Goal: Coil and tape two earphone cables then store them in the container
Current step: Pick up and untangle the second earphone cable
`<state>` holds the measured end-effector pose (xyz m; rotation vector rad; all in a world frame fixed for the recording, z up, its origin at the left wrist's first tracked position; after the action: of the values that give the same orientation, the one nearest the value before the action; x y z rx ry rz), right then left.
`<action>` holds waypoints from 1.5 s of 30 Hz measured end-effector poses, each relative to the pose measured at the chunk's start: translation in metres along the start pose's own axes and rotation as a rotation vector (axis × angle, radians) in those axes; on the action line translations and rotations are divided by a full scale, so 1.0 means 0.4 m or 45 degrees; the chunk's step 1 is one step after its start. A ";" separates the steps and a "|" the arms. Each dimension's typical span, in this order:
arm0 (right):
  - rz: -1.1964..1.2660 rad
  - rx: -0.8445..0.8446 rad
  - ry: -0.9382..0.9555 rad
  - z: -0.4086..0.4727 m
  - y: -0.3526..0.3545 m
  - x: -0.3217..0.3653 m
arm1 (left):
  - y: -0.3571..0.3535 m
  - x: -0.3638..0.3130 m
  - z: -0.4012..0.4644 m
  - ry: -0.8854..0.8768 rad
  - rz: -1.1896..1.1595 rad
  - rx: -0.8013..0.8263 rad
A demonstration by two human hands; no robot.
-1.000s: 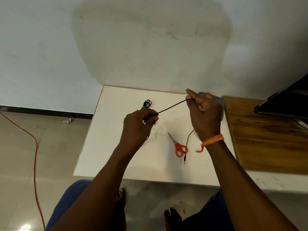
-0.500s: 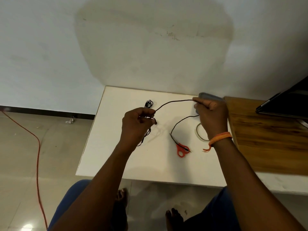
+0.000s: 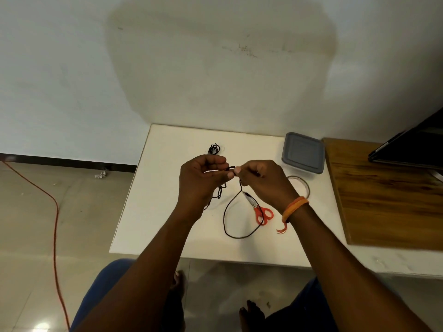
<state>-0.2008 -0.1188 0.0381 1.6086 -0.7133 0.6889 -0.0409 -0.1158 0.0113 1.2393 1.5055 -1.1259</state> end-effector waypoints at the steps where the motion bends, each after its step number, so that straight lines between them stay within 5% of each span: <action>1: -0.016 0.013 0.009 0.001 -0.001 -0.001 | 0.002 0.001 0.001 0.012 -0.031 -0.003; 7: 0.144 0.078 0.072 0.006 0.046 0.005 | 0.022 0.006 0.013 0.043 -0.084 -0.025; 11: 0.225 0.158 0.065 -0.001 0.039 0.011 | 0.051 0.015 0.024 -0.009 0.225 -0.087; 19: 0.047 0.159 -0.087 -0.019 -0.028 -0.012 | -0.009 0.013 0.002 0.152 -0.067 0.069; 26: 0.352 -0.217 -0.419 -0.022 0.039 -0.088 | -0.050 0.046 -0.006 0.212 0.020 0.219; 34: 0.747 -0.581 -0.343 -0.014 0.131 -0.094 | -0.074 0.048 -0.019 0.203 0.004 0.227; 38: 0.264 -0.779 -0.168 -0.015 0.213 -0.083 | -0.016 0.002 0.002 -0.008 0.148 0.010; 45: -0.151 -0.591 0.262 -0.008 0.153 0.026 | -0.028 -0.017 -0.001 -0.136 0.227 0.036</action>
<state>-0.2414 -0.1240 0.0850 1.1264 -0.5704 0.5437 -0.0510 -0.1181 0.0190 1.2850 1.2772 -1.0810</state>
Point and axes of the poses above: each hand's wrist, its own z-axis towards the middle knuckle, its own y-axis out of the back of the hand, x = y × z, the point moved 10 cm from there along z, towards the middle knuckle, and after that the axes turned 1 degree about -x, right-handed, at the moved point
